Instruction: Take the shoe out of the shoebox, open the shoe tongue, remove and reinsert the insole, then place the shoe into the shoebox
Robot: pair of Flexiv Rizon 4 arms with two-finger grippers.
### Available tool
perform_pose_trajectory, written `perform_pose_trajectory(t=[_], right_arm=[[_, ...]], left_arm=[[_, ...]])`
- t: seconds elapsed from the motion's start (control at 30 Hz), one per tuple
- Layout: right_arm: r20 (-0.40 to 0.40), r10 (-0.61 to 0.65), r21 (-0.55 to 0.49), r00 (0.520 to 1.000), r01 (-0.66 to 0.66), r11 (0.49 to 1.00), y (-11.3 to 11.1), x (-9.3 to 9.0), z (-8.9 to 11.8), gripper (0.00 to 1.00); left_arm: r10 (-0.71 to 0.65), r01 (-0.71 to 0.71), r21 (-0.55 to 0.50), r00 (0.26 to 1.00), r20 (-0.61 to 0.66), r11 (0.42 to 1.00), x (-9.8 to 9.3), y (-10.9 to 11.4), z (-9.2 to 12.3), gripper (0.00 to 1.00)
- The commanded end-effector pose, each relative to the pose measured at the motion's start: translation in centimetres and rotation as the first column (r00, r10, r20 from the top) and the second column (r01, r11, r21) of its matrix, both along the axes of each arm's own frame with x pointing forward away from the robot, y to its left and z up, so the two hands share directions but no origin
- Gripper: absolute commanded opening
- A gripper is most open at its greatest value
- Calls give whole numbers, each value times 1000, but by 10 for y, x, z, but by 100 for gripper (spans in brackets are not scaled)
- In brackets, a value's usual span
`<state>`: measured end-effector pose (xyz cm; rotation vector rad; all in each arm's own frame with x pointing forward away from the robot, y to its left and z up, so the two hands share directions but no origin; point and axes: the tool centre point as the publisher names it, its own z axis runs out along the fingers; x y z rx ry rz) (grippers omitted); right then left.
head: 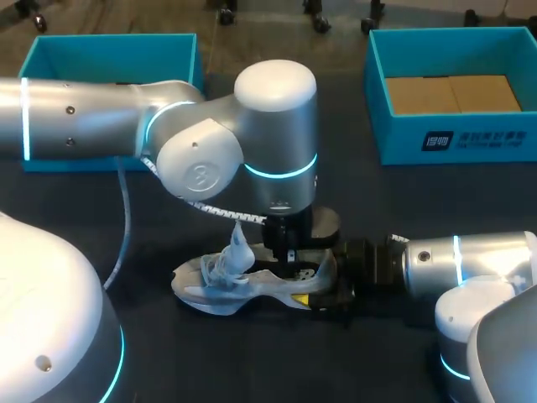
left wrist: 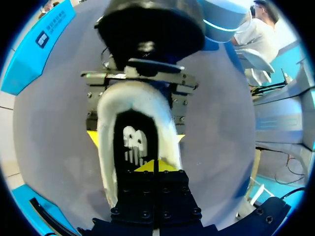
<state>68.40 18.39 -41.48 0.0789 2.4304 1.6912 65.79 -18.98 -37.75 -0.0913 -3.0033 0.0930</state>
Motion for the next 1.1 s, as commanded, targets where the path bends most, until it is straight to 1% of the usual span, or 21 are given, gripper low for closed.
perform_pose_trajectory(t=[0.03, 0.2, 0.33, 0.57, 0.6, 0.67, 0.7, 0.8, 0.83, 0.9, 1.0, 1.1], right_arm=[[2, -2, -2, 1000, 2, 1000, 2, 1, -2, 0], [2, -2, -2, 1000, 2, 1000, 2, 1, -2, 0], [2, -2, -2, 1000, 2, 1000, 2, 1, -2, 0], [2, -2, -2, 1000, 2, 1000, 2, 1, -2, 0], [2, -2, -2, 1000, 2, 1000, 2, 1, -2, 0], [2, -2, -2, 1000, 2, 1000, 2, 1, -2, 0], [2, -2, -2, 1000, 2, 1000, 2, 1, -2, 0], [2, -2, -2, 1000, 2, 1000, 2, 1, -2, 0], [2, -2, -2, 1000, 2, 1000, 2, 1, -2, 0], [2, -2, -2, 1000, 2, 1000, 2, 1, -2, 0], [2, -2, -2, 1000, 2, 1000, 2, 1, -2, 0], [2, -2, -2, 1000, 2, 1000, 2, 1, -2, 0]], left_arm=[[9, -9, -16, 1000, 6, 1000, -1, 12, -3, 0], [33, -33, -12, 999, -12, 999, 6, 21, -6, 0], [25, -24, 3, 1000, -19, 1000, 3, 26, -11, 0], [9, -9, 4, 1000, -19, 1000, -4, 26, -15, 0], [8, -8, 4, 1000, -18, 1000, -5, 25, -16, 1], [8, -8, 4, 1000, -18, 1000, -5, 25, -17, 7], [12, -12, 6, 1000, -16, 1000, -5, 24, -18, 12], [16, -16, 8, 1000, -17, 1000, -5, 24, -20, 21], [16, -16, 9, 1000, -15, 1000, -5, 24, -21, 27], [17, -17, 13, 1000, -8, 1000, -5, 24, -24, 31], [24, -24, 9, 1000, 10, 1000, -3, 23, -28, 30], [33, -33, -2, 999, 36, 999, 0, 22, -34, 33]])
